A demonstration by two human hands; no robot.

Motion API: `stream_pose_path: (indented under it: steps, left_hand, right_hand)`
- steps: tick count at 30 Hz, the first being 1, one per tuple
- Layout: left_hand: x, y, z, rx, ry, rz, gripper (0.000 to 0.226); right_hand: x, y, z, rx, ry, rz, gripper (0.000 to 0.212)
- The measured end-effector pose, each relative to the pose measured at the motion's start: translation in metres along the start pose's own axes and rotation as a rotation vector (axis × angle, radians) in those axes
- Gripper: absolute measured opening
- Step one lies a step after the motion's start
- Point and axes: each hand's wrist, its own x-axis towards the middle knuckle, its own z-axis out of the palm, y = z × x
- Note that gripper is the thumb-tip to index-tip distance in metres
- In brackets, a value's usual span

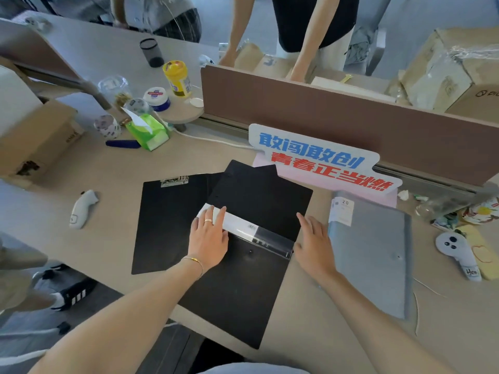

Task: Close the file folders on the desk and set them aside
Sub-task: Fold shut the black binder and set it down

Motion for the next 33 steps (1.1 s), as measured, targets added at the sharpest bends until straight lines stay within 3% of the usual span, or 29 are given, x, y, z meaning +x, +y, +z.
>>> stream_pose_path:
  steps: [7,19,29,33]
  left_hand:
    - [0.012,-0.051,0.010,-0.056,-0.080,-0.092,0.064]
    - [0.048,-0.059,0.015,-0.216,-0.247,-0.076,0.065]
    - [0.053,-0.059,-0.001,-0.573,-0.123,-0.289,0.054]
    - [0.048,-0.058,-0.018,-0.589,-0.056,-0.259,0.051]
  right_hand:
    - [-0.013,-0.004,0.028,0.176,-0.172,0.233,0.071]
    - [-0.009,-0.016,0.042,0.290,-0.237,0.430,0.069]
    - [-0.002,-0.025,0.022,0.514,-0.076,0.531,0.059]
    - [-0.001,-0.028,0.010,0.513,0.007,0.536,0.057]
